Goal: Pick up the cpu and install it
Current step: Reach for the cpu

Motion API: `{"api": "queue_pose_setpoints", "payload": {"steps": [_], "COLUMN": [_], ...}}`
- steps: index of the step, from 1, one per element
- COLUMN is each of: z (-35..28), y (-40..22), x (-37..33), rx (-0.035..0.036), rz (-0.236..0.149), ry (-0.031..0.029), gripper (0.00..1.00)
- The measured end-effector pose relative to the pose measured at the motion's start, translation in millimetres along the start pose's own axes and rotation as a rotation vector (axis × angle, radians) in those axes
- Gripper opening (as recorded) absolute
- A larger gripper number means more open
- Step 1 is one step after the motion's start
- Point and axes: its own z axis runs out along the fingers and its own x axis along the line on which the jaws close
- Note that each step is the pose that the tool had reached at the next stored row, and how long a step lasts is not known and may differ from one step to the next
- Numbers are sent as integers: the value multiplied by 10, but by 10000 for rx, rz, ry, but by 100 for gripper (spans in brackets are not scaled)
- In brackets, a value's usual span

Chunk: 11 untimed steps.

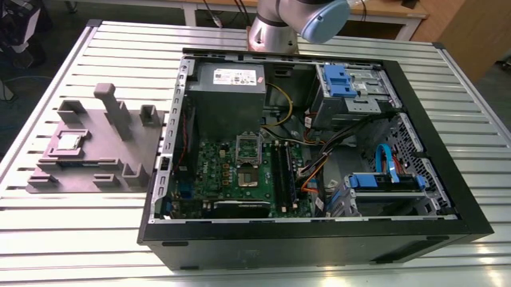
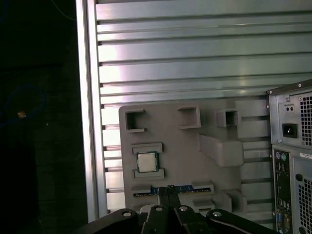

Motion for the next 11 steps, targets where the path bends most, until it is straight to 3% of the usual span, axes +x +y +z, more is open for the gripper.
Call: {"api": "queue_pose_setpoints", "payload": {"steps": [11], "z": [0], "y": [-9], "x": [119], "rx": [0], "rz": [0], "ry": [0], "gripper": [11]}}
